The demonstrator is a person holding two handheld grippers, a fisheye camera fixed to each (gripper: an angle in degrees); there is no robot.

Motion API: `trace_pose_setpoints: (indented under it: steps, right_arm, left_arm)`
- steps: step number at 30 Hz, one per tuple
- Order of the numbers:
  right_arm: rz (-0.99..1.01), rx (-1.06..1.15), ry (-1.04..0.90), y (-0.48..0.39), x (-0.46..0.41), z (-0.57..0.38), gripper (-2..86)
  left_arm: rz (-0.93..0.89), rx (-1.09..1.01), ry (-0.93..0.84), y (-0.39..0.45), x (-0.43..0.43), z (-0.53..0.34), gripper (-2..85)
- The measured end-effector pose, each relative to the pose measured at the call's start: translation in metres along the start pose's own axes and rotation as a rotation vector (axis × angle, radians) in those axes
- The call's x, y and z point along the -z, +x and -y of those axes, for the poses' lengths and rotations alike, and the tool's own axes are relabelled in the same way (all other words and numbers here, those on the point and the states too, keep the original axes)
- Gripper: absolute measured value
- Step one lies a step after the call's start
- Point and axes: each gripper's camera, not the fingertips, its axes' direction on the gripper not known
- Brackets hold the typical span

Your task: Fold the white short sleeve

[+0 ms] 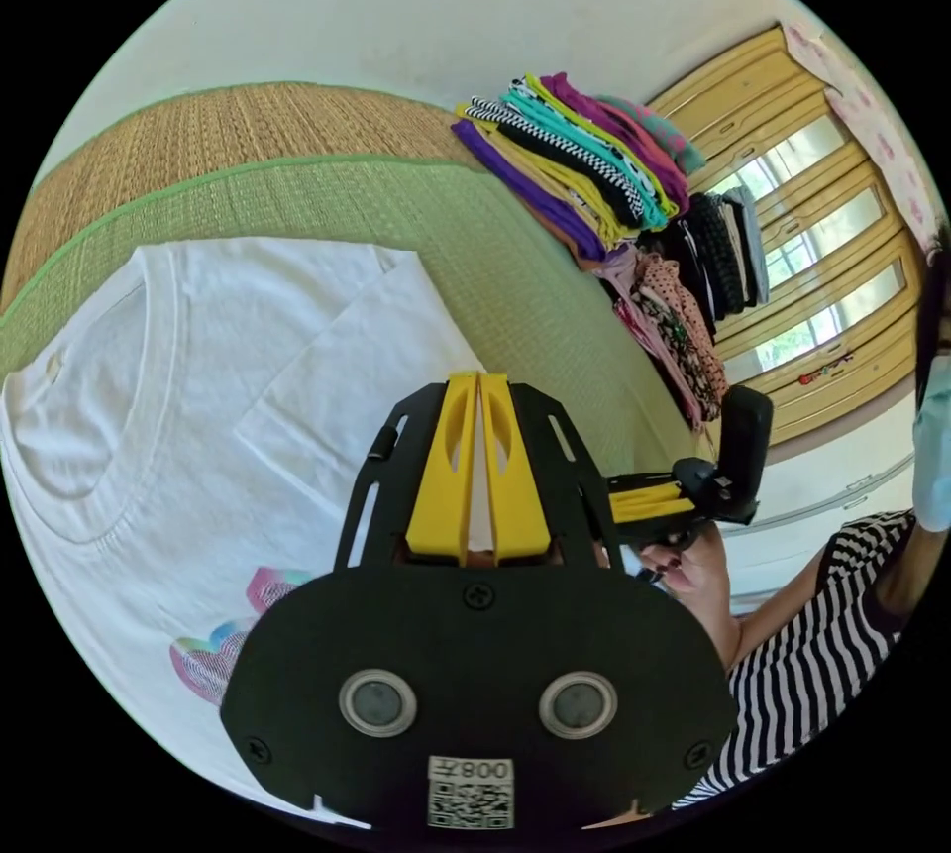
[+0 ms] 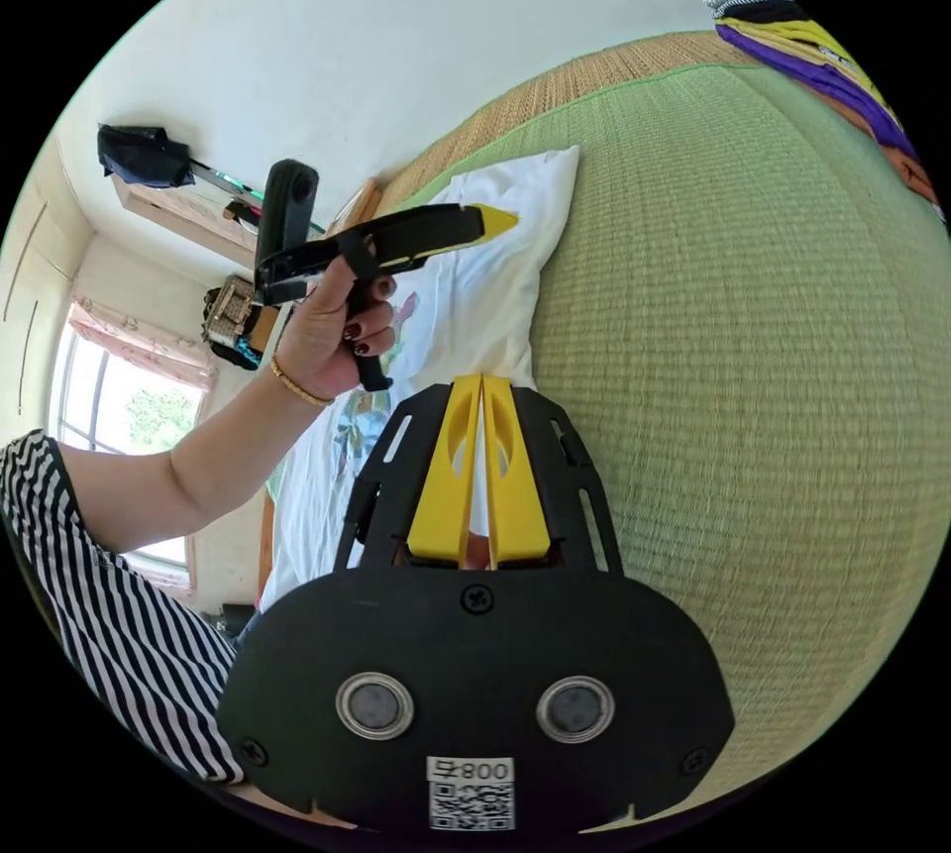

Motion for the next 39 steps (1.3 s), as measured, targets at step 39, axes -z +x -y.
trace_pose_setpoints:
  steps: [39]
  right_arm:
    - [0.305, 0.172, -0.179, -0.274, -0.047, 0.186, 4.9]
  left_arm:
    - [-0.024, 0.971, 0.779, -0.081, 0.106, -0.824, 7.5]
